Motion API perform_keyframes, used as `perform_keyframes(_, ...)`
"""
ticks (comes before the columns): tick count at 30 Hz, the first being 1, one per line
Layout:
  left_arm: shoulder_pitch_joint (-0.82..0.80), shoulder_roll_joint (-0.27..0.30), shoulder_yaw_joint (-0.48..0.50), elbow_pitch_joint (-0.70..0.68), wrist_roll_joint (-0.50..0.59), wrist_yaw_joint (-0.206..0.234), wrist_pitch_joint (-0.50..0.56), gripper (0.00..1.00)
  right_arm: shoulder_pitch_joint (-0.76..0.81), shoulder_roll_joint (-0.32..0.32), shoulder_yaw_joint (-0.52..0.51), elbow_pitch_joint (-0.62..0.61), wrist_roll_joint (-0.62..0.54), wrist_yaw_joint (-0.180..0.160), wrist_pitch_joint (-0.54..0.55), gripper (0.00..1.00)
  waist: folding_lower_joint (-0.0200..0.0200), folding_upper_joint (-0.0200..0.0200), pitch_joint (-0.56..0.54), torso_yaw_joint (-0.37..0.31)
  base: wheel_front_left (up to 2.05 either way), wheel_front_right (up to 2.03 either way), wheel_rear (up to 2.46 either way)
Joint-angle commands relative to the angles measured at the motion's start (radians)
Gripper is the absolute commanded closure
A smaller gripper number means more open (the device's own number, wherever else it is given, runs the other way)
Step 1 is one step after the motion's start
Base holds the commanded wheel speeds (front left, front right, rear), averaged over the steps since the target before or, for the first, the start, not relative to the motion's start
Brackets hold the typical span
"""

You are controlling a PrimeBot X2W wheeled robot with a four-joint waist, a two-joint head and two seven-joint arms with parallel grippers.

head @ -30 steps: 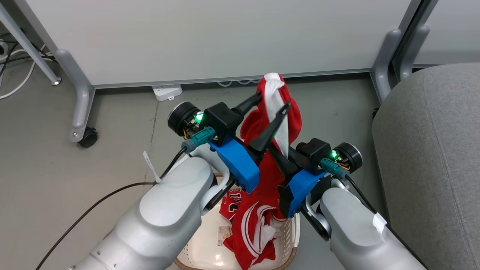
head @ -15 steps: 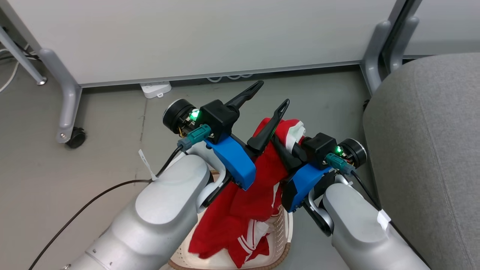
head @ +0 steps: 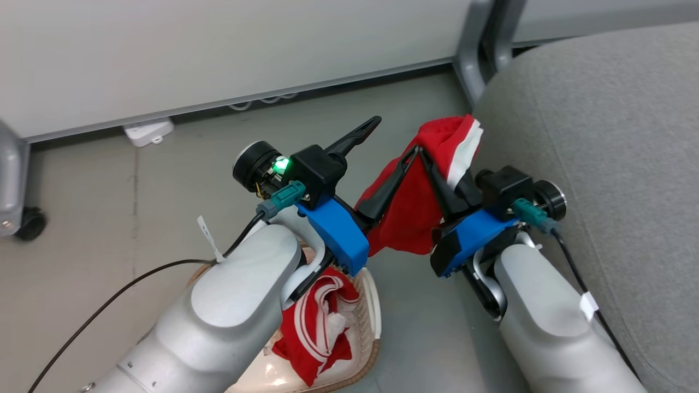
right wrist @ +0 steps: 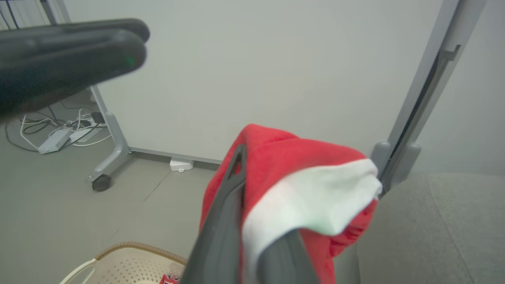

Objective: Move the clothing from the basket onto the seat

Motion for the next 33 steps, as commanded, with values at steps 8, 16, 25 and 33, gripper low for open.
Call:
perform_keyframes(8,-0.005,0.016,-0.022,-0.022,0.010,0.007,0.018,0.00,0.040,-0.001,-0.127,-0.080,-0.031,-0.001,-0.001,1.00,0.0001,0.0000,0.035,-0.130,0.00,0.00,0.00)
perform_keyframes(16,0.004,0.029,-0.051,-0.046,0.018,0.007,0.045,0.00,0.091,0.000,-0.242,-0.166,-0.054,-0.001,-0.001,1.00,0.0001,0.0000,0.066,-0.227,0.00,0.00,0.00)
perform_keyframes(25,0.014,0.044,-0.083,-0.071,0.028,0.008,0.070,0.00,0.157,0.000,-0.344,-0.240,-0.046,-0.001,-0.001,1.00,0.0001,0.0000,0.094,-0.331,0.00,0.00,0.00)
perform_keyframes(33,0.027,0.050,-0.104,-0.087,0.027,0.012,0.085,0.00,0.203,0.000,-0.377,-0.270,-0.029,-0.001,-0.001,1.00,0.0001,0.0000,0.103,-0.394,0.00,0.00,0.00)
